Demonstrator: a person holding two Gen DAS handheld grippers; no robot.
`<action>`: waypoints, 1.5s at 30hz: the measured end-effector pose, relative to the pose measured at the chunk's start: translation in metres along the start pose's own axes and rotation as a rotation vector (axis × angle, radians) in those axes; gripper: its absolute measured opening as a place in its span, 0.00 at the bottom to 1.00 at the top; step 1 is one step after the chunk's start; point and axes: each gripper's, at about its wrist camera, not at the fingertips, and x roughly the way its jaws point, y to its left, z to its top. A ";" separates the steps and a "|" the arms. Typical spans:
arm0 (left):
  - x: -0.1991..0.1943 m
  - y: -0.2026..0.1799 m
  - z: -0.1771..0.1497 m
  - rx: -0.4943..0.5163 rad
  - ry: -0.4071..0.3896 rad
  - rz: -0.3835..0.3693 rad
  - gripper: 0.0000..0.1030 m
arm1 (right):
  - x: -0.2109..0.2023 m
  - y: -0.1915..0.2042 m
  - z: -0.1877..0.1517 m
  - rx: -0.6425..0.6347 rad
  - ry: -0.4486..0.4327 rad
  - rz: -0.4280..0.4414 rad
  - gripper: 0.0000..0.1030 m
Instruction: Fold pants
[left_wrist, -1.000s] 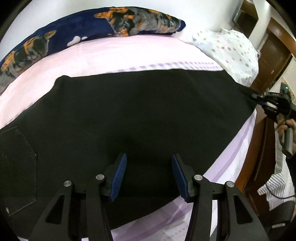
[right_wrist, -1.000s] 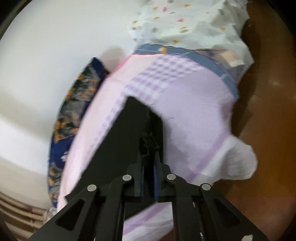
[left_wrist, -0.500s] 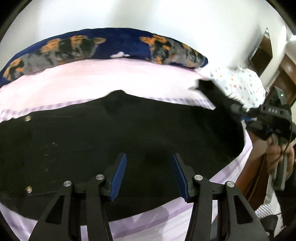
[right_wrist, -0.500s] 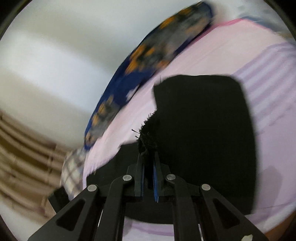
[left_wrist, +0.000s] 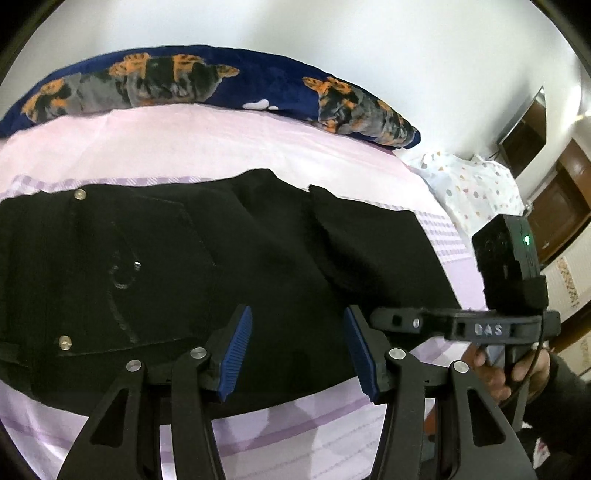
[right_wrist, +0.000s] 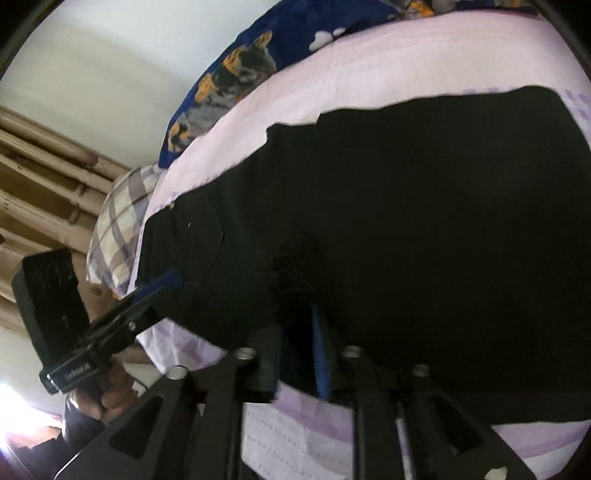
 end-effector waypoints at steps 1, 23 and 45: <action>0.001 -0.001 0.001 -0.006 0.002 -0.011 0.51 | -0.001 0.000 -0.002 0.003 0.006 0.017 0.37; 0.073 -0.006 0.012 -0.269 0.233 -0.237 0.51 | -0.080 -0.062 -0.010 0.320 -0.337 0.004 0.46; 0.075 -0.015 -0.003 -0.235 0.274 -0.187 0.06 | -0.077 -0.065 -0.011 0.342 -0.320 -0.014 0.46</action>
